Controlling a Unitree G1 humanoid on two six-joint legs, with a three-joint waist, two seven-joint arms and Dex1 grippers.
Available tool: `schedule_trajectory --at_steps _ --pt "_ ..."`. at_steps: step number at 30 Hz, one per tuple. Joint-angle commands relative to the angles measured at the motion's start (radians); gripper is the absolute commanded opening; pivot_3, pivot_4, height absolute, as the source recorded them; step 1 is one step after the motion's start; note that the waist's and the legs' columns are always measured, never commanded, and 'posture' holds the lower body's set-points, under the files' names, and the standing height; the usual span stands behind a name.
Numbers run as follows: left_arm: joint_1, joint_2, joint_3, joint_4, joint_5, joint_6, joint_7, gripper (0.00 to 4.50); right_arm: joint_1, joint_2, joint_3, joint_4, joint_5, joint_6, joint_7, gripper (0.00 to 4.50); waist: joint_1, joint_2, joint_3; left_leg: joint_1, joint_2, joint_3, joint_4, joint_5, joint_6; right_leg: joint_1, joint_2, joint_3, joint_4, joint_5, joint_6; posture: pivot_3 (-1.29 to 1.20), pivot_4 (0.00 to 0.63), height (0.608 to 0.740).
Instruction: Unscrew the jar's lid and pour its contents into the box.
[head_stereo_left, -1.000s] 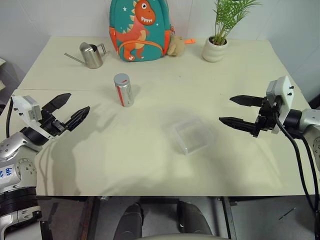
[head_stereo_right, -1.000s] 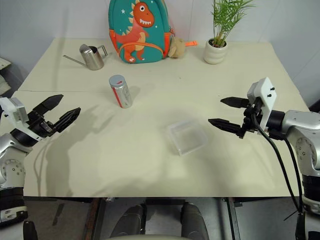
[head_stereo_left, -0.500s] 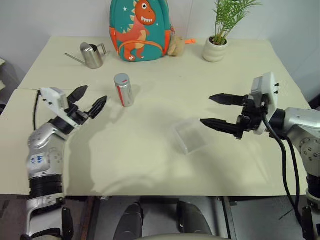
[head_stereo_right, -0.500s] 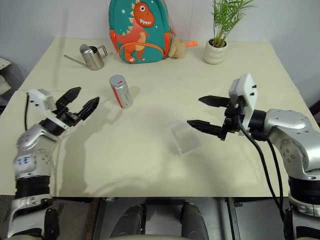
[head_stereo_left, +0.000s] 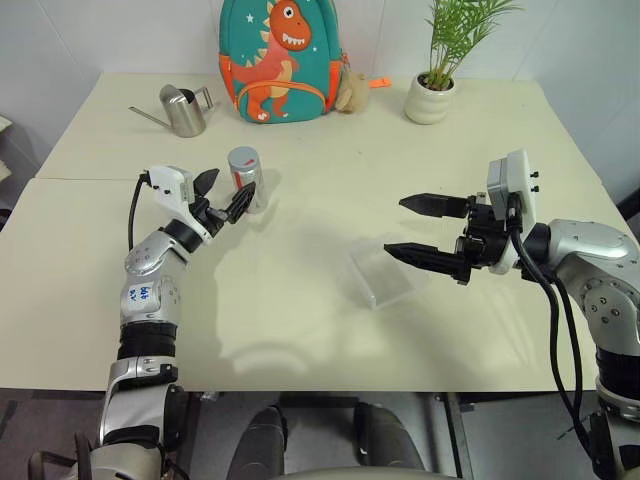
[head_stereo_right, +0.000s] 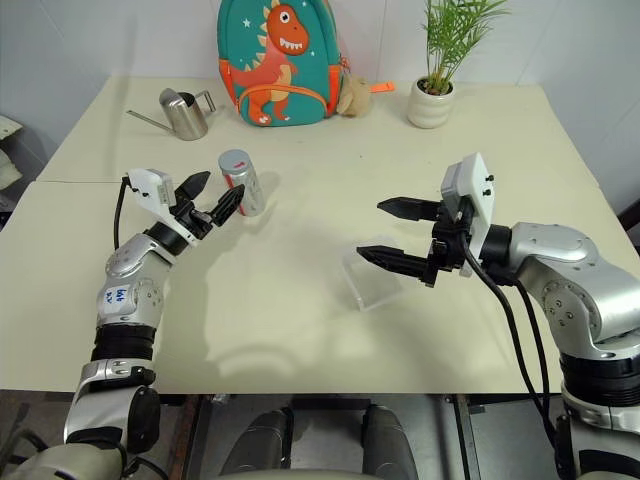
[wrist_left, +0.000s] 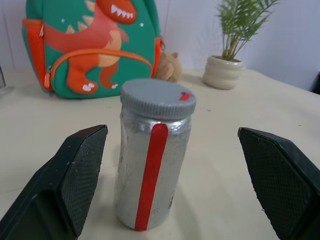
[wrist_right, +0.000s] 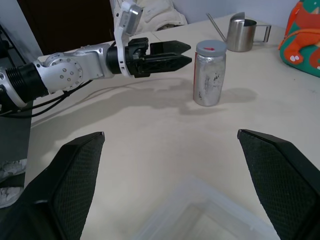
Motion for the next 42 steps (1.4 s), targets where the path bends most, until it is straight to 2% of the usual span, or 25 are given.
schedule_trajectory --at_steps 1,7,22,25,31,38,42 --pt "-0.048 -0.005 -0.009 0.020 0.018 0.004 0.026 4.46 -0.028 0.005 -0.007 -0.001 -0.006 -0.028 0.001 4.50 0.001 0.000 0.000 0.000 0.000 0.000 0.000 0.000 0.000 0.000 0.000 0.000 0.000 0.000 0.000 0.00 0.150 0.740" --pt "-0.080 -0.016 -0.023 0.080 0.043 -0.052 0.024 4.46 -0.043 0.008 0.000 0.007 -0.013 -0.027 -0.004 4.50 0.001 0.000 0.000 0.000 0.000 0.000 0.000 0.000 0.000 0.000 0.000 0.000 0.000 0.000 0.000 0.00 0.150 0.740" --pt "-0.243 -0.012 -0.022 0.368 0.091 -0.167 0.011 4.46 -0.059 0.011 0.007 0.012 -0.024 -0.015 -0.014 4.50 0.001 0.000 0.000 0.000 0.000 0.000 0.000 0.000 0.000 0.000 0.000 0.000 0.000 0.000 0.001 0.00 0.150 0.740" --pt "-0.259 -0.013 -0.019 0.395 0.091 -0.175 0.000 3.86 -0.060 0.011 0.005 0.011 -0.024 -0.014 -0.018 4.50 0.001 0.000 0.000 -0.001 0.000 0.000 0.000 0.000 0.000 0.000 0.000 0.000 0.001 0.000 0.001 0.00 0.150 0.740" --pt "-0.276 -0.010 -0.019 0.427 0.092 -0.189 -0.015 2.04 -0.060 0.010 0.001 0.003 -0.019 -0.010 -0.027 4.50 0.000 0.000 0.000 -0.001 0.000 0.000 0.000 0.000 0.000 0.000 0.000 0.000 0.002 0.000 0.001 0.00 0.150 0.740" --pt "-0.240 0.017 -0.021 0.357 0.074 -0.183 -0.108 2.02 -0.084 0.028 -0.001 -0.036 -0.013 0.006 -0.085 4.50 -0.001 0.000 0.000 -0.001 0.000 0.000 0.000 0.000 0.000 0.000 0.000 0.000 0.002 0.000 0.001 0.00 0.150 0.740" --pt "-0.189 0.057 -0.041 0.179 0.011 -0.112 -0.291 2.02 -0.146 0.106 0.018 -0.081 -0.025 0.030 -0.225 4.50 -0.005 0.000 0.000 -0.001 0.000 0.000 0.000 0.000 0.000 0.000 0.000 0.000 0.002 0.000 0.001 0.00 0.150 0.740"
